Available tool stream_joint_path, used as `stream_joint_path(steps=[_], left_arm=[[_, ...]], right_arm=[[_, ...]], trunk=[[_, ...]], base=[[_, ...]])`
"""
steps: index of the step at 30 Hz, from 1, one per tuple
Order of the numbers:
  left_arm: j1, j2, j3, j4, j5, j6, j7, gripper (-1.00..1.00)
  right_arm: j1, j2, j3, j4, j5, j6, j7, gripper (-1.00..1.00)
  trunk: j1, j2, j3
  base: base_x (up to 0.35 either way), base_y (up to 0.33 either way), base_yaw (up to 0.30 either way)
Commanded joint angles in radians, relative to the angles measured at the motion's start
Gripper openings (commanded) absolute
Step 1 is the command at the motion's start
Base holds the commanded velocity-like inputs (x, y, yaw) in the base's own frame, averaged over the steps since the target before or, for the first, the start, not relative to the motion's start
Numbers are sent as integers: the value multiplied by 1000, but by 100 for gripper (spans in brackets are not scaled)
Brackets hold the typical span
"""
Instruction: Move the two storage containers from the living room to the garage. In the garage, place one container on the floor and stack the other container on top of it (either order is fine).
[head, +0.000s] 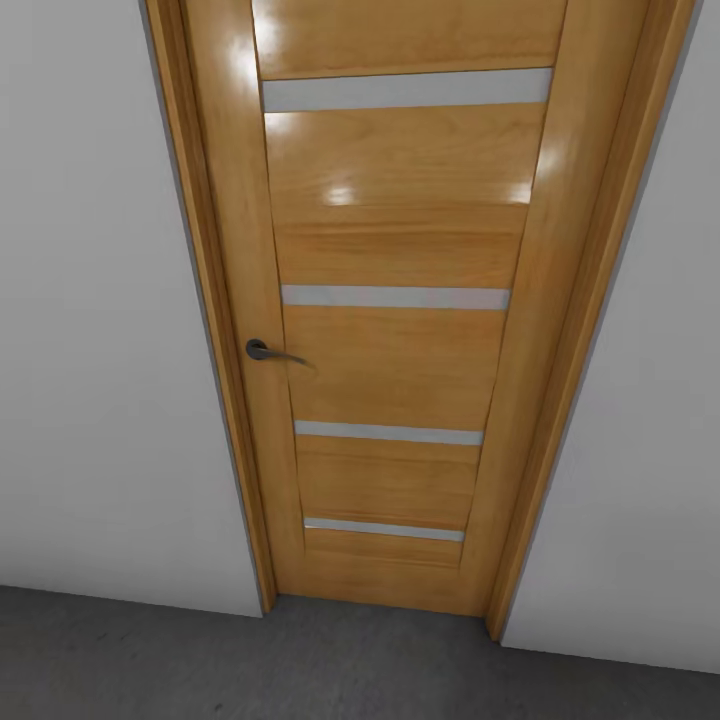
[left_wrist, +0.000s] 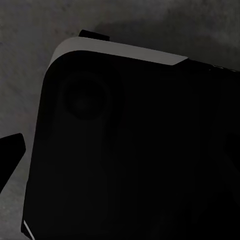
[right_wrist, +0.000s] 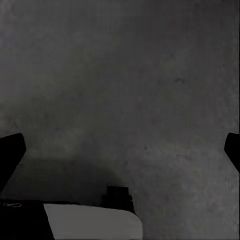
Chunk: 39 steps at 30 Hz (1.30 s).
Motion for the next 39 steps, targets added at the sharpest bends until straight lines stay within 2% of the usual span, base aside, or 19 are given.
stream_joint_path(steps=[1, 3, 4, 5, 8, 9, 12, 15, 17, 19, 24, 29, 31, 35, 39], left_arm=[[0, 0, 2, 0, 4, -3, 0, 100], [0, 0, 2, 0, 5, -3, 0, 100], [0, 0, 2, 0, 5, -3, 0, 100], [0, 0, 2, 0, 5, -3, 0, 100], [0, 0, 2, 0, 5, -3, 1, 100], [0, 0, 2, 0, 5, -3, 0, 100], [0, 0, 2, -1, 5, -3, 0, 100], [0, 0, 2, -1, 5, -3, 0, 100], [0, 0, 2, -2, 5, -3, 0, 100], [0, 0, 2, -2, 5, -3, 0, 100], [0, 0, 0, -4, 5, -3, 0, 100], [0, 0, -1, -4, 5, -3, -1, 100], [0, 0, -2, -4, 4, -2, -2, 100], [0, 0, -3, -3, 1, -2, -5, 100], [0, 0, -3, -3, 1, -2, -5, 100]], right_arm=[[-84, 1, 2, -46, 3, 60, -3, 100], [-193, 5, 2, -67, 1, 122, -5, 100], [-220, 6, 3, -66, 0, 131, -5, 100], [-275, 8, 3, -61, 0, 145, -6, 100], [-447, 24, 3, -18, 0, 173, -7, 100], [-476, 28, 3, -8, 0, 178, -7, 100], [-612, 48, 3, 55, 1, 196, -8, 100], [-731, 95, 4, 100, 2, 204, -8, 100], [-784, 156, 4, 110, 14, 202, -8, 100], [-817, 181, 12, 109, 43, 196, -8, 100], [-859, 181, 81, 105, 59, 142, -3, 100], [-874, 181, 187, 113, 63, -31, 6, 100], [-876, 181, 230, 117, 65, -66, 8, 100], [-877, 181, 318, 120, 68, -99, 10, 100], [-877, 181, 387, 122, 68, -123, 10, 100]], trunk=[[0, 0, -1], [0, 0, -1], [0, 0, -1], [0, 0, -1], [0, 0, -1], [0, 0, -1], [0, 0, -1], [0, 0, -1], [0, 0, -1], [0, 0, -1], [0, 0, -1], [0, 0, -1], [0, 0, -1], [0, 0, -1], [0, 0, -1]], base=[[0, 0, 0], [0, 0, 0], [0, 0, 0], [0, 0, 0], [0, 0, 0], [0, 0, 0], [0, 0, 0], [0, 0, 0], [0, 0, 0], [0, 0, 0], [0, 0, 0], [18, 0, 0], [158, 0, 0], [257, 0, 0], [302, 0, 0]])
